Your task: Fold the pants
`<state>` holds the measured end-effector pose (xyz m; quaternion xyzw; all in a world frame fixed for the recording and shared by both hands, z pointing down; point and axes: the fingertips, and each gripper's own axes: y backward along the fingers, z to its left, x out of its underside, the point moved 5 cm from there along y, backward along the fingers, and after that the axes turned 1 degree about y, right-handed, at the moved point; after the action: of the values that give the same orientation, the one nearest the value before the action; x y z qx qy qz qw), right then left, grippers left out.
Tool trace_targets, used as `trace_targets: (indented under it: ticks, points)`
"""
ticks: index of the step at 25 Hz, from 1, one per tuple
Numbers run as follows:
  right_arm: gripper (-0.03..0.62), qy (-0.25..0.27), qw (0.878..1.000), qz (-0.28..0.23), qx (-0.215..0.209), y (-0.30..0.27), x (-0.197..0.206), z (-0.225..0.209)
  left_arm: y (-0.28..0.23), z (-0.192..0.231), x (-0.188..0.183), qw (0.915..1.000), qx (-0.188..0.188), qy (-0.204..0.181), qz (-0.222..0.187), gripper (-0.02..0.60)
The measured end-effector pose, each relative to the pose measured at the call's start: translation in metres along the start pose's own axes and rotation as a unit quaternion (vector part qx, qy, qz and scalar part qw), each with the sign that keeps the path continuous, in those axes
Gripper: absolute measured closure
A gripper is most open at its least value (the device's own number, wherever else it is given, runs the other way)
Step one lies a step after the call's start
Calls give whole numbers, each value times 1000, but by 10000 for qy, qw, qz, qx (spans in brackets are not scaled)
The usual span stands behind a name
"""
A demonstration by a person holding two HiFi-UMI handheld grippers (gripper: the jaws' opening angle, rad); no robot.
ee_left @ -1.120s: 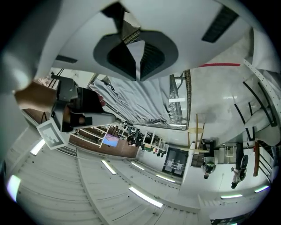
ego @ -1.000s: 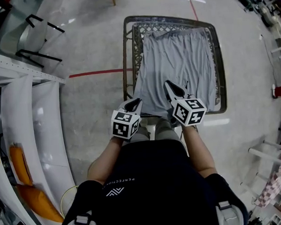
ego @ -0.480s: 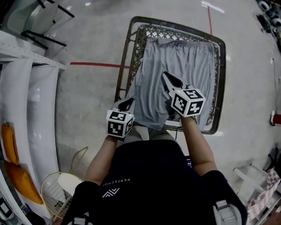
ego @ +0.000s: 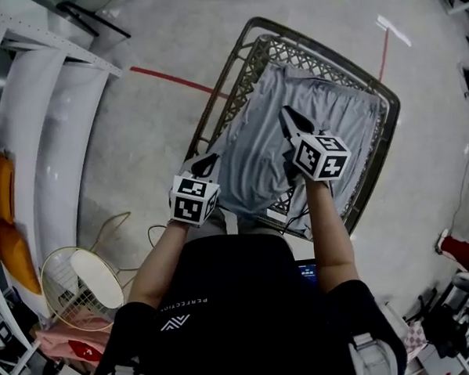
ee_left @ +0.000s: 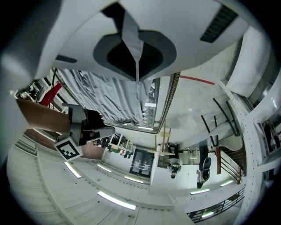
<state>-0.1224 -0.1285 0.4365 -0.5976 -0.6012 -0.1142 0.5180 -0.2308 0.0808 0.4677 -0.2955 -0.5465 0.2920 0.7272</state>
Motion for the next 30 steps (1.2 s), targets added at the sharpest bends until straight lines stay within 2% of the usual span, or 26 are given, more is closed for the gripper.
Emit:
trace_targets:
  ticks: [7, 17, 20, 22, 23, 25, 30]
  points:
    - [553, 174, 9997, 158, 29, -24, -12, -24, -7, 3, 4, 9997, -174, 52, 173, 563]
    - [551, 778, 9959, 460, 14, -62, -21, -43, -34, 4, -7, 9992, -32, -26, 394, 561]
    - [551, 825, 9955, 452, 131, -73, -27, -54, -39, 5, -11, 9991, -56, -34, 414, 509]
    - [549, 856, 9950, 458, 221, -81, -30, -61, -41, 8, -11, 9990, -95, 19, 431, 499]
    - [544, 882, 9946, 479, 254, -85, -31, -65, -42, 9, -11, 9989, -118, 47, 452, 497]
    - [467, 940, 9936, 547, 291, -94, -32, -71, -43, 12, -7, 9985, -171, 103, 503, 495]
    - [462, 1126, 9905, 654, 431, -107, -27, -84, -43, 14, 2, 9976, -275, 229, 589, 495]
